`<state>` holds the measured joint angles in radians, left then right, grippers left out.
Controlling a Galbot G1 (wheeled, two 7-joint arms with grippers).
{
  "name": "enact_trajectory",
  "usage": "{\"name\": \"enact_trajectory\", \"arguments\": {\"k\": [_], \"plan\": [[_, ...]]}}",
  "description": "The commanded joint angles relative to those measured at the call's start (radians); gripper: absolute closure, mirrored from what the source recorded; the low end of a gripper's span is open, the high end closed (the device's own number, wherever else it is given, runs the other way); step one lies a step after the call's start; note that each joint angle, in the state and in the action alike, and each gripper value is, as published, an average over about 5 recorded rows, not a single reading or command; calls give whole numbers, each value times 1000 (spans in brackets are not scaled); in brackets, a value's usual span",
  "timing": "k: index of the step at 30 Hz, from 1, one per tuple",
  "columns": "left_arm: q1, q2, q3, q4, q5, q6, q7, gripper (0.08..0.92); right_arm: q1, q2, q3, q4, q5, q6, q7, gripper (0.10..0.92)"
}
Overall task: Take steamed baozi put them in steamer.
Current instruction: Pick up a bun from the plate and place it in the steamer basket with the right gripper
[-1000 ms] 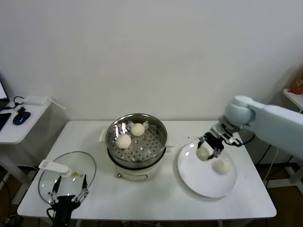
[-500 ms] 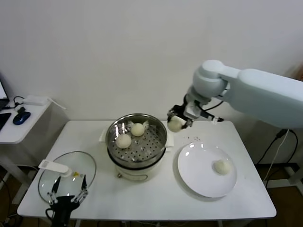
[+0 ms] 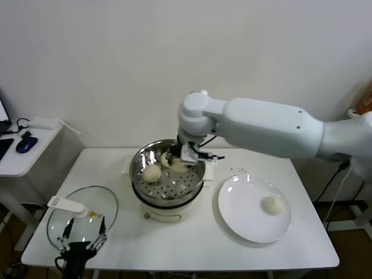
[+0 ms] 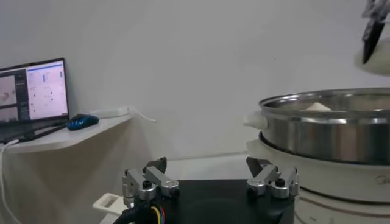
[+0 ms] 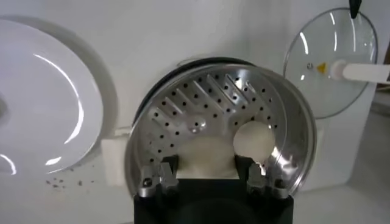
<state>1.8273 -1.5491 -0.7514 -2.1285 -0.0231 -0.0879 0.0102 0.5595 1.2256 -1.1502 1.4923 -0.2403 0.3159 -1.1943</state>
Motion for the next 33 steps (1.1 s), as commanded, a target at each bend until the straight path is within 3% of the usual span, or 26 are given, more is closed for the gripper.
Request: {"name": "enact_trajectory", "arguments": {"k": [1, 33], "plan": [[-4, 0, -3, 4, -1, 3, 1, 177, -109, 136, 11, -96, -74, 48, -3, 394], [-7, -7, 3, 24, 4, -1, 1, 177, -145, 140, -4, -103, -41, 50, -44, 387]]}}
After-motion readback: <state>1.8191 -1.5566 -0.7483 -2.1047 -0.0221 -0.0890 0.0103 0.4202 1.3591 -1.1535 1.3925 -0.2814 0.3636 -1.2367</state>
